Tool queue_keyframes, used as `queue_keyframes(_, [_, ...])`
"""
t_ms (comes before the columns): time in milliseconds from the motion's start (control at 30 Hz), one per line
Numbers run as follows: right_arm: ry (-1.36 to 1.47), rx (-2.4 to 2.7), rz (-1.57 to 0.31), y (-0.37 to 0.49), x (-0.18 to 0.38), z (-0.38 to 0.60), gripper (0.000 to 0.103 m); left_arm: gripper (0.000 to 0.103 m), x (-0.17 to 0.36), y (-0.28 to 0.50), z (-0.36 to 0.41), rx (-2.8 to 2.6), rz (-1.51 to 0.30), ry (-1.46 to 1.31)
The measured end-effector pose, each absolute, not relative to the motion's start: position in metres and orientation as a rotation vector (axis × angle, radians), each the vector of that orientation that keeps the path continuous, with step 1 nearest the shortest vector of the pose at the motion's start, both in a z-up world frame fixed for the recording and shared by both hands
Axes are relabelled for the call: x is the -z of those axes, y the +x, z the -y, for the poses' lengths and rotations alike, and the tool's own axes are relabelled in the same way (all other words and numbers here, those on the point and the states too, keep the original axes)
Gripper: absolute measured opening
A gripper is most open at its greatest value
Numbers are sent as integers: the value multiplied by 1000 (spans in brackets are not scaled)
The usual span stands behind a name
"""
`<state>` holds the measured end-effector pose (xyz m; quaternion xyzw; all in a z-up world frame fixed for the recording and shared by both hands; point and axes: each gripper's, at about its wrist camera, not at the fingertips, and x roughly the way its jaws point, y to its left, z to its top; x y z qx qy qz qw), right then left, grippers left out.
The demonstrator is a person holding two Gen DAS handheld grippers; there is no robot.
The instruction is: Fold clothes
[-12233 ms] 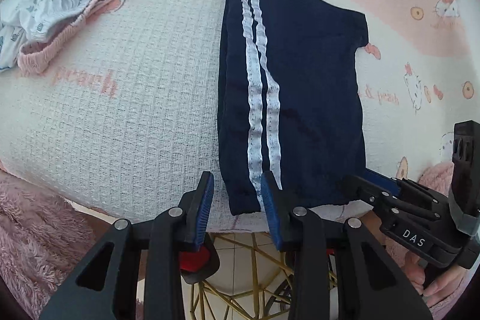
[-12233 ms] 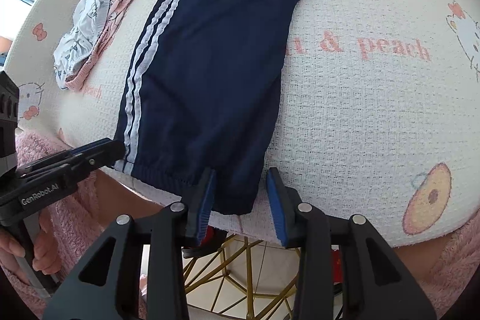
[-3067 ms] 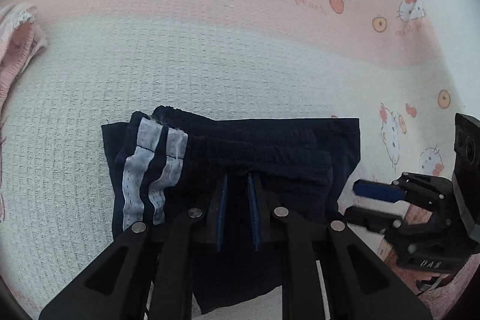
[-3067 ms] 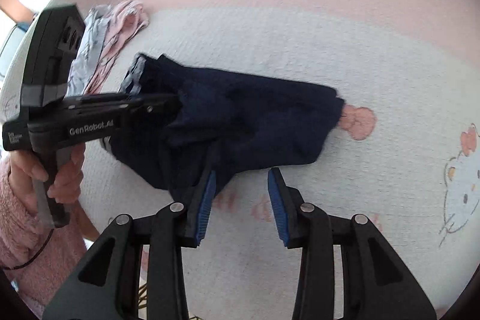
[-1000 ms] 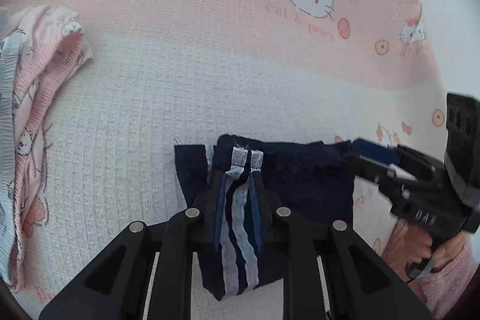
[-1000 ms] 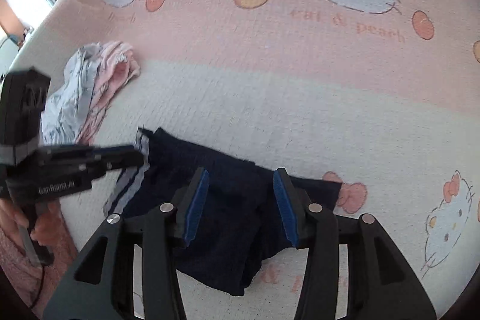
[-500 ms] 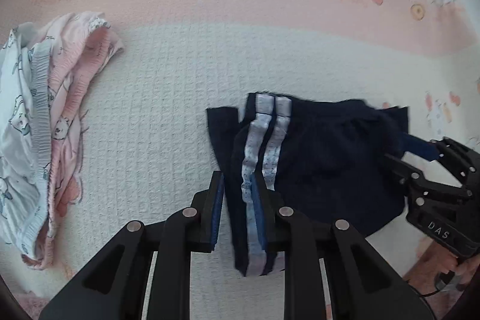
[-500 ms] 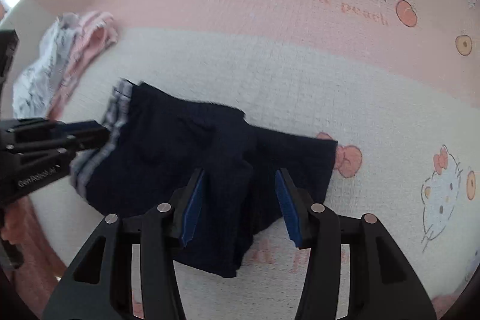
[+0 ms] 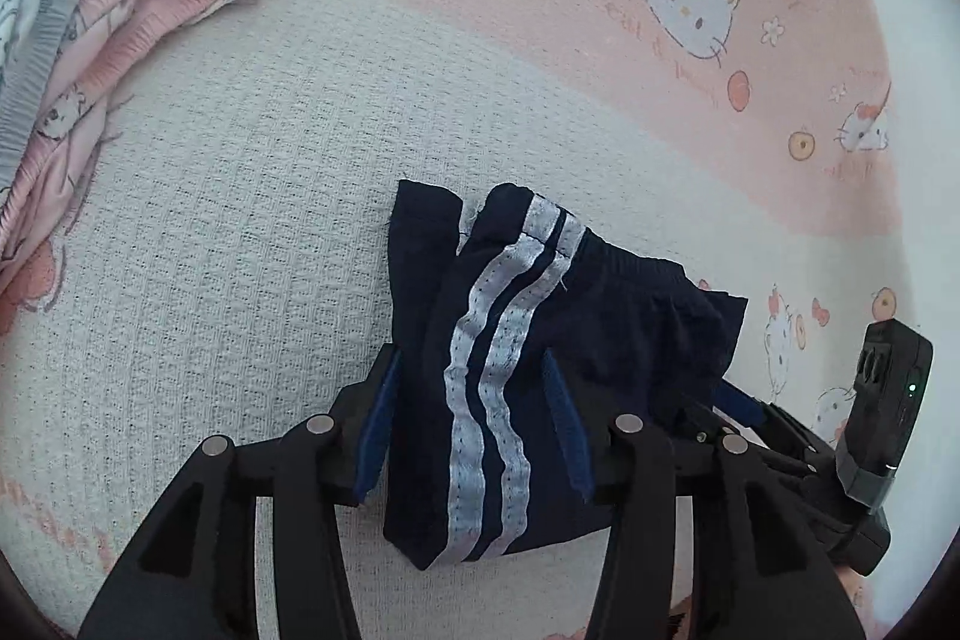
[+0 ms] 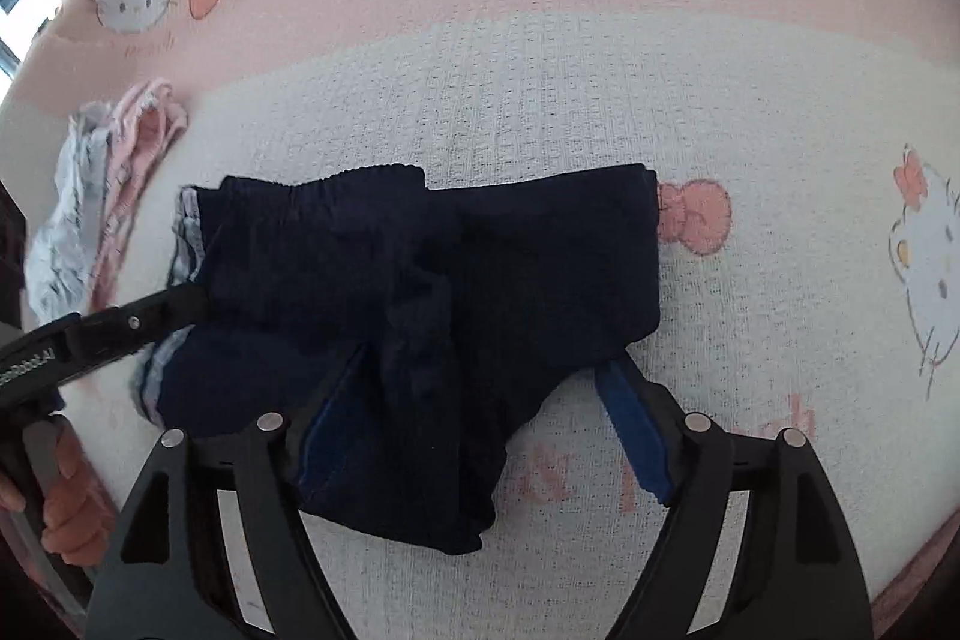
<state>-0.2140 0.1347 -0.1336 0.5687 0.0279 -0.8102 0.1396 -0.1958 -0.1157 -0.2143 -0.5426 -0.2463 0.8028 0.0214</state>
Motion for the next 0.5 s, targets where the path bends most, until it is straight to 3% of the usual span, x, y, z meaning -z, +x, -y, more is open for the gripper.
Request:
queue_keyframes(33, [1637, 2356, -93, -213, 134, -132, 75, 48, 213, -198, 111, -2507, 711, -1690])
queue_keyframes(67, [1638, 2352, -58, -212, 134, -132, 61, 41, 211, -199, 106, -2525, 658, -1698])
queue_keyframes(100, [1641, 2337, 2, -213, 133, -133, 46, 20, 211, -200, 103, -2519, 644, -1697])
queue_keyframes(167, [1650, 2290, 106, -213, 132, -136, 31, 14, 213, -200, 98, -2499, 629, -1691])
queue_keyframes(333, [1630, 2237, 78, -210, 140, -132, 30, 14, 219, -200, 109, -2444, 742, -1680])
queue_keyframes(367, [1637, 2231, 103, -211, 142, -134, 25, 13, 215, -201, 105, -2444, 717, -1677])
queue_keyframes(400, [1634, 2222, 132, -212, 139, -137, 12, 12, 210, -202, 100, -2445, 686, -1671])
queue_keyframes(500, [1601, 2190, 222, -213, 121, -148, 12, 12, 191, -205, 84, -2444, 603, -1640])
